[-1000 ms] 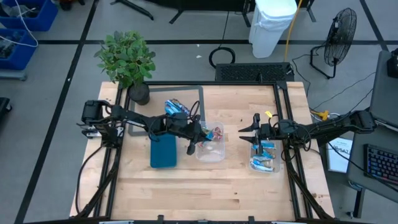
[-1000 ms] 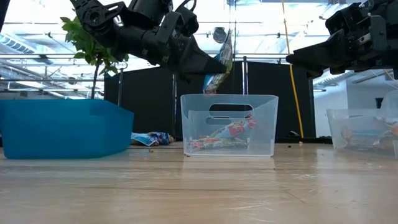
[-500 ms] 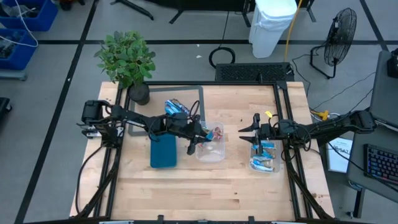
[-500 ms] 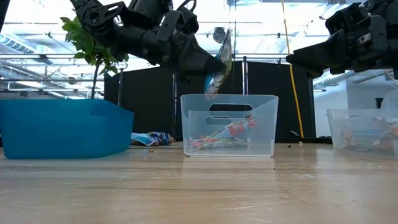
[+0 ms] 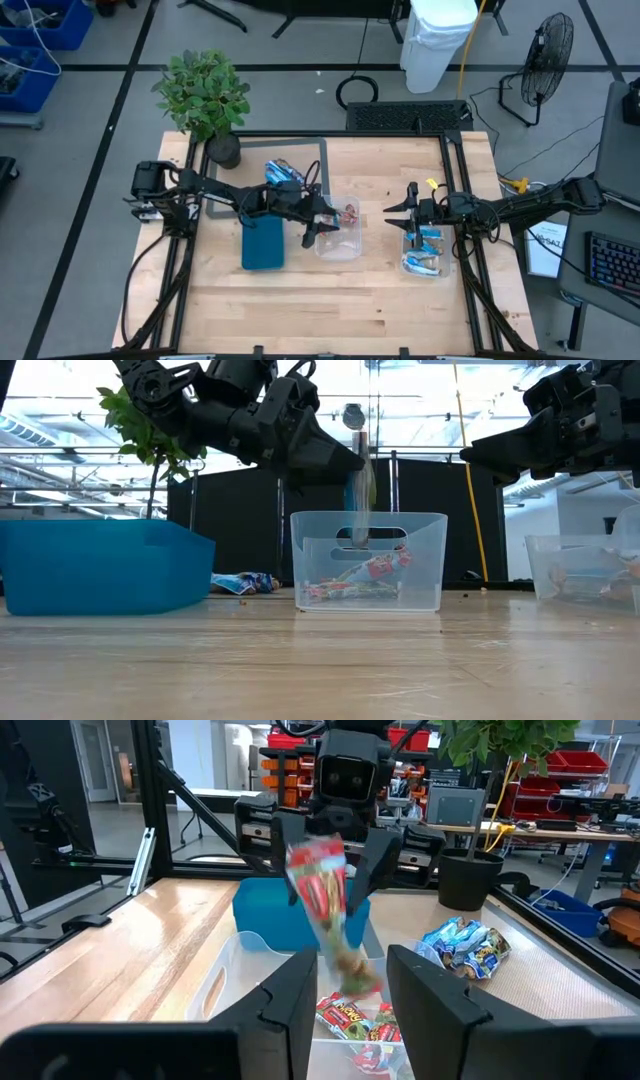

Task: Pick and place Granola Bars by type
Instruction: Put the red granola bar into the left transparent bin, then put the blue granola bar into the blue bin

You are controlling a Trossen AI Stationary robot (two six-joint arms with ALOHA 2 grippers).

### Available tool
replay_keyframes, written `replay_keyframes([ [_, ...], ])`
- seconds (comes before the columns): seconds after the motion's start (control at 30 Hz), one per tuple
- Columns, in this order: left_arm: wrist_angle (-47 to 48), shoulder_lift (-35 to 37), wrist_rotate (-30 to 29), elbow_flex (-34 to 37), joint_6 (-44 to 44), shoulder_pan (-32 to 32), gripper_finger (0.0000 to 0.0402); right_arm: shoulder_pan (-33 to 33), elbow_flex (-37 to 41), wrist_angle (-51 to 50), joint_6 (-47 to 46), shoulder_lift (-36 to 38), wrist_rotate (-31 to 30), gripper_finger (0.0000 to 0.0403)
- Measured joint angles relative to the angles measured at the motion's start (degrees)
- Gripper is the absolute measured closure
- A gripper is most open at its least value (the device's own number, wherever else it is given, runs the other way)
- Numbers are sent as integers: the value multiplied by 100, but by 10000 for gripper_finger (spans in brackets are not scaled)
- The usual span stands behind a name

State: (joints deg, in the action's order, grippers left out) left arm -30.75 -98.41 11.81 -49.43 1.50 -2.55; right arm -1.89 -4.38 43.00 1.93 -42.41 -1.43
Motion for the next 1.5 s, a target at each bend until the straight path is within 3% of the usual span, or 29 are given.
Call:
replay_keyframes([
  [0.4, 277, 205, -802, 4, -788, 0, 140, 2, 0, -6, 0, 1, 0, 289],
  [0.53, 1575, 760, -1506, -148, -1078, 4, 139, 2, -3, -92, 1, -1, 0, 289],
  [0.7, 3406, 1617, -3217, -345, -1280, -11, 148, 4, -7, -174, 33, -16, -28, 289],
  [0.8, 4665, 2067, -3702, -409, -847, -145, 155, 4, -7, -101, 30, -11, -24, 289],
  [0.93, 5933, 2448, -3789, -484, -57, -540, 166, 4, -7, -105, 28, -7, -24, 289],
  [1.1, 6689, 2508, -3560, -479, 273, -1215, 180, 4, -7, -125, 52, -7, -24, 289],
  [1.3, 6601, 2253, -3135, -479, 13, -1916, 184, 4, -7, -120, 194, -7, -24, 289],
  [1.5, 6168, 1753, -2415, -479, -741, -2129, 182, 7, -7, -72, 275, -7, -31, 289],
])
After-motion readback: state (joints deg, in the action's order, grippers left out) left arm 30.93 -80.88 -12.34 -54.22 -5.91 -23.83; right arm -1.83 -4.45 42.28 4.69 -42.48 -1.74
